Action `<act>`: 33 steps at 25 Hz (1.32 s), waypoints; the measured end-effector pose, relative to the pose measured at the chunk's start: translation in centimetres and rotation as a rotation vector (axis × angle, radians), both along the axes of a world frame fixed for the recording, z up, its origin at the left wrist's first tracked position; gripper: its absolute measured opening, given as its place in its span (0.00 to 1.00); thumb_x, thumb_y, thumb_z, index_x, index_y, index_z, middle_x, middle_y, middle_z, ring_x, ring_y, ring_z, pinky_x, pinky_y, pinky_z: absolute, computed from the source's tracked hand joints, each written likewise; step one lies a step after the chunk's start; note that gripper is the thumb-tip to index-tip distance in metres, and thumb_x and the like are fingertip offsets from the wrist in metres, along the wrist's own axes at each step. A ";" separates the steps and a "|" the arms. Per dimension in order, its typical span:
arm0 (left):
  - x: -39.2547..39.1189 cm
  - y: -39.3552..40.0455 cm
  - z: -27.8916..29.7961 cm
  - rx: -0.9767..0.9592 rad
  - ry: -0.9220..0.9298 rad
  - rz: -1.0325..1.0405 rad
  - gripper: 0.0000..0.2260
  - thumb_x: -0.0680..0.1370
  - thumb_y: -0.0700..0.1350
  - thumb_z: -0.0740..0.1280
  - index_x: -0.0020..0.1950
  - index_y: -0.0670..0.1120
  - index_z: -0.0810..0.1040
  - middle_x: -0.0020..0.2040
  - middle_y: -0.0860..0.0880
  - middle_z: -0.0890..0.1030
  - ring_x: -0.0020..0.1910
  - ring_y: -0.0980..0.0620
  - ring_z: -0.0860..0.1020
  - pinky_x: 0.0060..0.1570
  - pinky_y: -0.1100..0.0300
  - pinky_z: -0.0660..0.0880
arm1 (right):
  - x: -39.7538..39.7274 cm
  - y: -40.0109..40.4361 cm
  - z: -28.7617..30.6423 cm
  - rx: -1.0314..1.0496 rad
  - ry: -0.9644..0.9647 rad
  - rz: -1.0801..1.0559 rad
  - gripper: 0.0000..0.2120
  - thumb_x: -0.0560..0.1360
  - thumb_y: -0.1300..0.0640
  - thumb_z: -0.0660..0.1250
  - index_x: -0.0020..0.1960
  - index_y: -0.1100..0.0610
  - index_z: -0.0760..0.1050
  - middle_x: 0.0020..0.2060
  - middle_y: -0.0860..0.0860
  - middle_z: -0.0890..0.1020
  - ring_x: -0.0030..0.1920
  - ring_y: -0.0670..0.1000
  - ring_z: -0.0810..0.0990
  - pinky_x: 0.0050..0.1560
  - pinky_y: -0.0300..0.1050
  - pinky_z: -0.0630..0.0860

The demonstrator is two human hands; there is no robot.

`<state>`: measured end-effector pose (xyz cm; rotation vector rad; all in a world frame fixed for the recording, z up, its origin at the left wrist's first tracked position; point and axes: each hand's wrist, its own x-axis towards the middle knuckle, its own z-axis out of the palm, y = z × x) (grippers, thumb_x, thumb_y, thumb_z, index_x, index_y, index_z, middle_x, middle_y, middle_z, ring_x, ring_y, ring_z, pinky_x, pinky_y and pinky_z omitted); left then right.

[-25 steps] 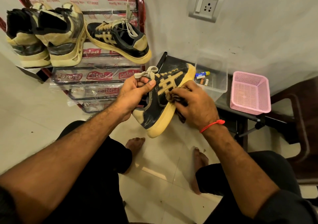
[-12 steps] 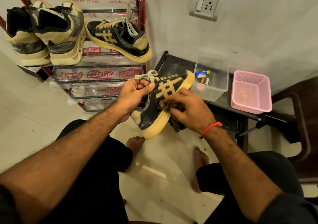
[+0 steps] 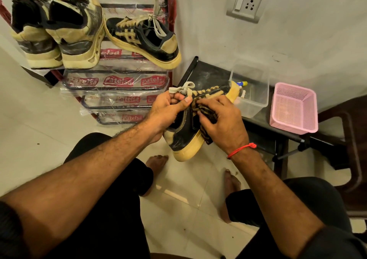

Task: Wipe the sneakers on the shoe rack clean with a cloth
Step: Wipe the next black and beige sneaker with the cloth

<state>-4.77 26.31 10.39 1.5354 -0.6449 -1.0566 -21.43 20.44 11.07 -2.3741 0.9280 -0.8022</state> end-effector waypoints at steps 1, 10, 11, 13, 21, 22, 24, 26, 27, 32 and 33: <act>0.0 0.1 -0.1 0.004 0.001 0.001 0.09 0.79 0.46 0.72 0.55 0.42 0.78 0.44 0.46 0.81 0.39 0.56 0.80 0.35 0.66 0.75 | 0.3 0.5 0.0 -0.009 0.023 0.051 0.14 0.74 0.57 0.72 0.60 0.54 0.80 0.51 0.52 0.79 0.52 0.50 0.77 0.56 0.47 0.79; -0.4 0.1 1.6 -0.020 0.018 -0.044 0.06 0.79 0.47 0.71 0.45 0.47 0.78 0.37 0.55 0.82 0.41 0.54 0.80 0.39 0.58 0.74 | 0.3 0.2 0.7 -0.184 0.105 0.018 0.15 0.74 0.56 0.70 0.61 0.52 0.79 0.51 0.54 0.77 0.51 0.54 0.77 0.45 0.52 0.81; -0.3 0.1 1.6 -0.017 0.032 -0.043 0.06 0.79 0.47 0.71 0.46 0.47 0.79 0.38 0.54 0.82 0.43 0.52 0.80 0.39 0.57 0.75 | 0.4 0.2 0.6 -0.189 0.108 -0.005 0.15 0.74 0.56 0.70 0.61 0.52 0.79 0.51 0.54 0.76 0.52 0.54 0.77 0.45 0.52 0.81; -0.4 0.3 1.5 -0.012 0.057 -0.034 0.05 0.79 0.47 0.72 0.47 0.47 0.79 0.40 0.52 0.82 0.43 0.50 0.80 0.37 0.56 0.75 | 0.6 0.3 0.5 -0.180 0.114 -0.019 0.15 0.74 0.56 0.70 0.60 0.52 0.79 0.51 0.53 0.76 0.51 0.53 0.76 0.45 0.52 0.81; -0.3 0.5 1.6 0.046 0.031 -0.068 0.07 0.79 0.48 0.71 0.44 0.47 0.78 0.44 0.50 0.83 0.44 0.48 0.80 0.36 0.56 0.75 | -0.4 0.1 0.9 -0.097 0.192 0.254 0.14 0.75 0.52 0.68 0.60 0.50 0.80 0.50 0.51 0.78 0.51 0.51 0.77 0.47 0.53 0.80; -0.5 0.4 1.7 0.033 0.043 -0.099 0.08 0.79 0.48 0.71 0.42 0.48 0.78 0.42 0.51 0.83 0.43 0.49 0.80 0.36 0.55 0.75 | -0.5 -0.5 1.1 -0.113 0.114 0.142 0.14 0.74 0.53 0.68 0.59 0.51 0.80 0.50 0.51 0.78 0.50 0.52 0.77 0.47 0.53 0.80; -0.8 0.3 1.9 0.007 0.067 -0.122 0.08 0.80 0.48 0.71 0.42 0.49 0.78 0.41 0.52 0.83 0.42 0.50 0.80 0.35 0.56 0.76 | -0.8 -1.3 1.4 -0.136 0.032 0.019 0.14 0.73 0.56 0.70 0.59 0.53 0.81 0.49 0.52 0.78 0.49 0.53 0.78 0.48 0.53 0.80; -0.6 0.4 1.8 -0.002 0.057 -0.095 0.07 0.80 0.48 0.70 0.44 0.49 0.78 0.41 0.52 0.83 0.42 0.50 0.80 0.35 0.56 0.75 | -0.9 -0.9 1.3 -0.126 0.077 0.139 0.14 0.73 0.55 0.70 0.58 0.53 0.81 0.50 0.52 0.78 0.50 0.53 0.78 0.49 0.52 0.80; -0.3 0.5 1.9 -0.001 0.050 -0.074 0.06 0.80 0.48 0.70 0.45 0.48 0.78 0.41 0.52 0.83 0.42 0.50 0.80 0.34 0.57 0.75 | -1.0 -0.4 1.1 -0.115 0.122 0.233 0.14 0.74 0.53 0.69 0.59 0.53 0.81 0.51 0.51 0.79 0.51 0.52 0.78 0.50 0.52 0.80; 0.7 0.5 2.2 -0.036 0.104 -0.058 0.06 0.81 0.47 0.69 0.46 0.47 0.77 0.41 0.50 0.83 0.38 0.51 0.81 0.32 0.59 0.77 | -1.8 -2.1 1.2 -0.131 0.100 -0.035 0.16 0.74 0.54 0.69 0.61 0.53 0.80 0.51 0.54 0.79 0.52 0.55 0.78 0.50 0.56 0.81; 0.6 0.4 2.2 -0.039 0.090 -0.061 0.06 0.81 0.47 0.69 0.47 0.46 0.78 0.41 0.50 0.83 0.38 0.52 0.81 0.33 0.59 0.77 | -1.8 -2.0 1.2 -0.141 0.091 -0.044 0.16 0.74 0.54 0.69 0.61 0.54 0.80 0.51 0.54 0.79 0.51 0.55 0.78 0.50 0.56 0.81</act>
